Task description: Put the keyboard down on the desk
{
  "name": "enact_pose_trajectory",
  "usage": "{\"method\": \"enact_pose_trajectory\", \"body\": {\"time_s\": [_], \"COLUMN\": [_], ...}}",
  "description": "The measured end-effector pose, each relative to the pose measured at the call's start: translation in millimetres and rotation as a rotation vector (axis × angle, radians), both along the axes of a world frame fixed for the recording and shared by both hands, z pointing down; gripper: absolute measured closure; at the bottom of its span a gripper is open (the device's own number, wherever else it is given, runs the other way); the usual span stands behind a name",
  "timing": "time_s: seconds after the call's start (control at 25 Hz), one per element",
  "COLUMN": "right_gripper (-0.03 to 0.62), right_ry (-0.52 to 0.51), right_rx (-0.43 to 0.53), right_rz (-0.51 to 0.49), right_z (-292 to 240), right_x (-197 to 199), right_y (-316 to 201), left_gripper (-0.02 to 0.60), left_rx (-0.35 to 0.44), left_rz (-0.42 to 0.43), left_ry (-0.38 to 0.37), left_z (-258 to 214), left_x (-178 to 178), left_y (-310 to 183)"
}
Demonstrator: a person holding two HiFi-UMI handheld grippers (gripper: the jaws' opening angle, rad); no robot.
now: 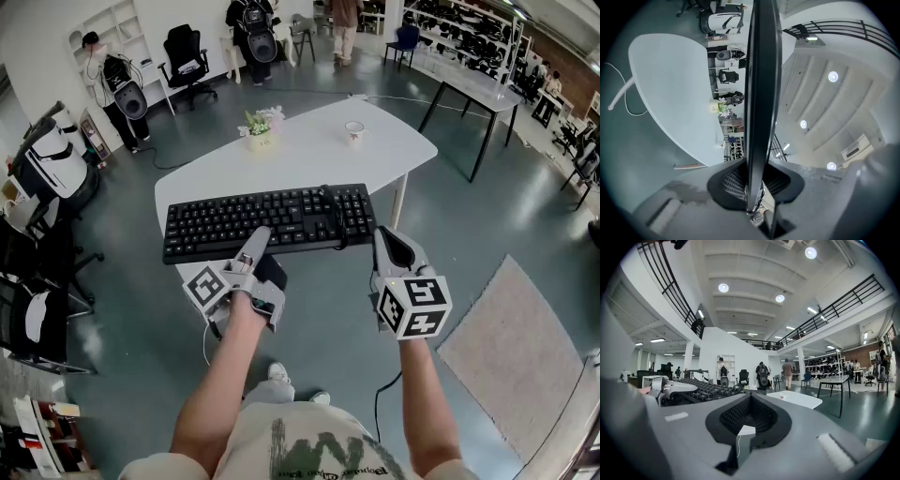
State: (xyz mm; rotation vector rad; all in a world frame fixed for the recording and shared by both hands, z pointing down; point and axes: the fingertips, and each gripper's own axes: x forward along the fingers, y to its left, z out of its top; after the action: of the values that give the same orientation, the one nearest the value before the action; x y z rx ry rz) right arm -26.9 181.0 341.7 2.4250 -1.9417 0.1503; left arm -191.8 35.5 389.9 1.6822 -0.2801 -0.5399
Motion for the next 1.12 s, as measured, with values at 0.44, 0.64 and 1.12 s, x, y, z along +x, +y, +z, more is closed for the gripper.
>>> {"method": "enact_pose_trajectory", "body": {"time_s": [0.44, 0.64, 1.12], "right_gripper": [0.595, 0.595, 0.595], "right_ry": [0.000, 0.001, -0.017], "right_rx": [-0.009, -0.020, -0.051], "right_rz": [0.003, 0.006, 0.021], "right_z": [20, 12, 23], "right_x": [5, 28, 68], "right_y": [-18, -48, -140], "left_gripper": [0.492, 0.492, 0.492], "left_rx": [-0.003, -0.009, -0.038], "left_rz": [0.012, 0.016, 0.028], "left_ry": [-0.005, -0.016, -0.043], "left_z": [24, 20, 42], "left_x": [12, 34, 67], "left_y": [-18, -46, -139]}}
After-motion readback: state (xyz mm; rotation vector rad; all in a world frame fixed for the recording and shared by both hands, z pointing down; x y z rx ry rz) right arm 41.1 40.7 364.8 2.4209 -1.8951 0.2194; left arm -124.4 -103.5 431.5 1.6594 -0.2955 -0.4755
